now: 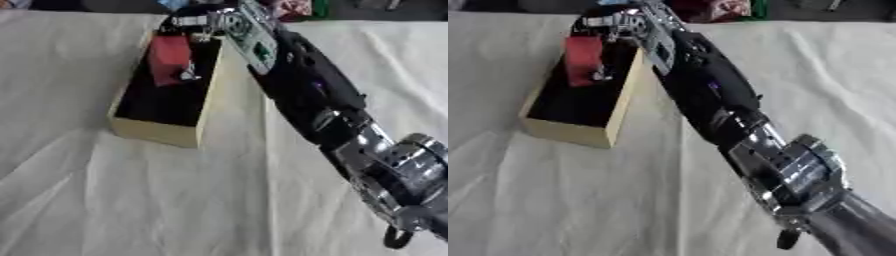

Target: Pick up objects on the table and place them in the box.

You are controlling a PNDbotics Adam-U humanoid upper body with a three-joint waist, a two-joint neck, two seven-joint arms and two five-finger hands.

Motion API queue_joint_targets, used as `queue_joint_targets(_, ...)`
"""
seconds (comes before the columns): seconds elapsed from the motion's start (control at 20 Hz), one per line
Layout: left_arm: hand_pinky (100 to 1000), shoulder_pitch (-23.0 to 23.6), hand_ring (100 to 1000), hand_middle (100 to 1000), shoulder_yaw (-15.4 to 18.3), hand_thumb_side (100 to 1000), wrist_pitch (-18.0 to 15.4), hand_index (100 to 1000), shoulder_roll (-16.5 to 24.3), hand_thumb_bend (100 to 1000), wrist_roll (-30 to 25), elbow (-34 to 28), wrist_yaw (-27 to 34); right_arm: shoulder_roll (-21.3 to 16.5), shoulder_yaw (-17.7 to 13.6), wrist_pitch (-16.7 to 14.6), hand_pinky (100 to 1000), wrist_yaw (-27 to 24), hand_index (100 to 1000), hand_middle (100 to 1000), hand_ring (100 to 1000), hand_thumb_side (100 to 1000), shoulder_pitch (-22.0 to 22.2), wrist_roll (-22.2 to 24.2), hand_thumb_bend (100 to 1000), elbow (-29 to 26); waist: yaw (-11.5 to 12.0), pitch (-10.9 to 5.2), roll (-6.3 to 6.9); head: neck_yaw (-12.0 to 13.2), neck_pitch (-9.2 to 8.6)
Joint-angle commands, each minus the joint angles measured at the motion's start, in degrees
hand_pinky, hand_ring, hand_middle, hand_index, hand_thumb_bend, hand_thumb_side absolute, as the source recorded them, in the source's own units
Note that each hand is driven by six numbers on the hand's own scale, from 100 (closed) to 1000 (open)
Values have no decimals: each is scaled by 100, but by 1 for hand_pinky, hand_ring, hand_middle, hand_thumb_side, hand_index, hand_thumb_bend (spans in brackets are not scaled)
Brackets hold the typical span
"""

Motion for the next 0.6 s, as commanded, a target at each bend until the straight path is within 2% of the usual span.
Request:
queue_joint_targets(0.05,569,-70,540,520,4,100,-6,663,80,160,-17,-115,33,-29,-74,-147,891,312,909,850,892,100,-114,27,407,-16,16,-60,-47,0,-39)
queue_joint_targets(0.2,569,-69,540,521,2,100,-5,664,80,161,-20,-115,37,-27,-121,-277,900,553,929,875,906,156,-123,-4,506,21,17,-69,-44,-2,-49)
queue_joint_targets(0.6,570,-59,540,520,10,100,-5,664,78,163,-18,-115,40,-60,-182,-467,901,813,929,876,907,188,-161,-141,542,22,1,-96,-30,18,-52)
